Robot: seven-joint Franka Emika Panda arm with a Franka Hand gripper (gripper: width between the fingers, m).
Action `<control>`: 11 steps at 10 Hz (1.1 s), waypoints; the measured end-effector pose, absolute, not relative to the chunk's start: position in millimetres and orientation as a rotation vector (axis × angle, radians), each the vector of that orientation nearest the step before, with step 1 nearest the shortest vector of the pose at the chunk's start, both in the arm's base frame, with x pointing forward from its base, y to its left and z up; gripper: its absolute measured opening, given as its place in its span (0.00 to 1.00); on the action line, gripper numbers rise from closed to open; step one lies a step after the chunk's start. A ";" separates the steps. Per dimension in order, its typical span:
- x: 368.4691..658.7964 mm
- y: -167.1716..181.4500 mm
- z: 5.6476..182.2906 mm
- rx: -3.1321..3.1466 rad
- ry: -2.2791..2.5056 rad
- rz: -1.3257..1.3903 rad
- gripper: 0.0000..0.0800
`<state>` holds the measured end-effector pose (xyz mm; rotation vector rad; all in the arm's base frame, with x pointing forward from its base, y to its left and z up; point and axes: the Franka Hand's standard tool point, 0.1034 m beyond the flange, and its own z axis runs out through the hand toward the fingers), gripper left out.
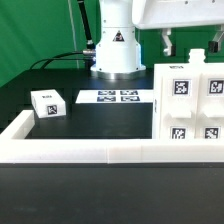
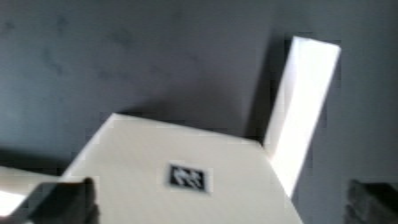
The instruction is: Assemble cabinet
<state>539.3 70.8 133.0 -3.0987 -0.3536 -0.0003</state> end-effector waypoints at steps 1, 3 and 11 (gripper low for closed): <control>522.1 47.1 123.0 -3.101 -0.361 0.022 0.96; 499.2 5.8 104.1 -3.093 -0.403 0.068 1.00; 484.8 -77.3 96.1 -3.068 -0.518 0.136 1.00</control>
Offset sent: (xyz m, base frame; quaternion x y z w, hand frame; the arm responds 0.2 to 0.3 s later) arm -0.0441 -0.0905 -0.0358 -0.0078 -0.0213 0.0020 0.9997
